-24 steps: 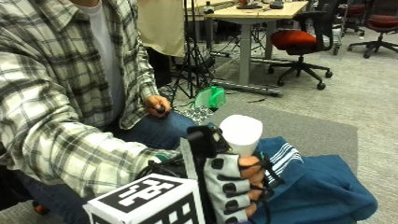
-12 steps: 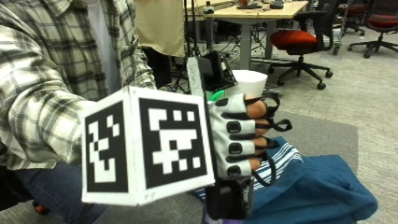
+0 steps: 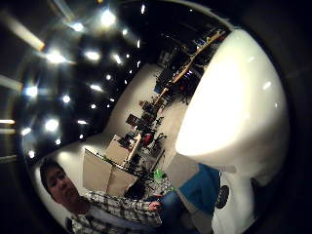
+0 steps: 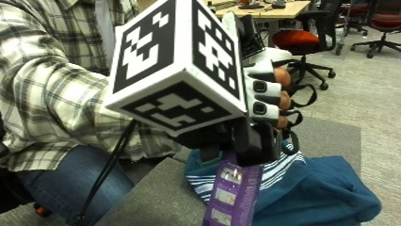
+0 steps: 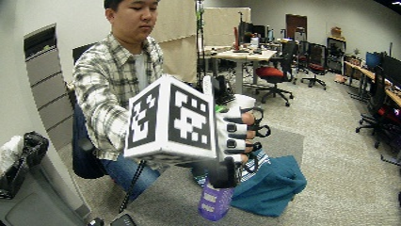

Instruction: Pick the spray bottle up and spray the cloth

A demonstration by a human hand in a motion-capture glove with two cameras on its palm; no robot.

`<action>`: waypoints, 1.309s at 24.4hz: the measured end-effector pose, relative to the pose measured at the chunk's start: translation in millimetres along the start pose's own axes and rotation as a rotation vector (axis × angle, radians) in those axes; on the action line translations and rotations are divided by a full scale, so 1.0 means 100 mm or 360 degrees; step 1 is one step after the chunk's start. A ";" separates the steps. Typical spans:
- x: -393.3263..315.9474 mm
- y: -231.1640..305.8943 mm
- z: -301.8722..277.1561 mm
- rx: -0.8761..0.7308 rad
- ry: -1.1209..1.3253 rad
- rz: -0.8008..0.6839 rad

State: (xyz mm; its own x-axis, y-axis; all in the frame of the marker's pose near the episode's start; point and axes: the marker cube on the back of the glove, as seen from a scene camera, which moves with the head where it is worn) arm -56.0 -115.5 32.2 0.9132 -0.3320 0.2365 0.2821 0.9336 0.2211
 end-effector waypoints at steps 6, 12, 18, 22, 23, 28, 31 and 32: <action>-0.06 -0.04 0.18 -0.0137 0.0232 -0.0069; -0.12 -0.11 0.45 -0.0283 0.0511 -0.0130; -0.22 -0.17 0.72 -0.0402 0.0718 -0.0190; -0.26 -0.17 0.89 -0.0498 0.0845 -0.0234; -0.26 -0.16 0.92 -0.0524 0.0885 -0.0248; -0.27 -0.09 1.09 -0.0625 0.1054 -0.0320; -0.27 -0.06 1.17 -0.0665 0.1113 -0.0346; -0.27 -0.05 1.19 -0.0680 0.1132 -0.0355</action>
State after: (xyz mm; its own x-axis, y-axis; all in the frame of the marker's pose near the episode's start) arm -117.2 -126.9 137.5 0.7503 -0.4832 -0.4513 0.4329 0.8749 -0.2171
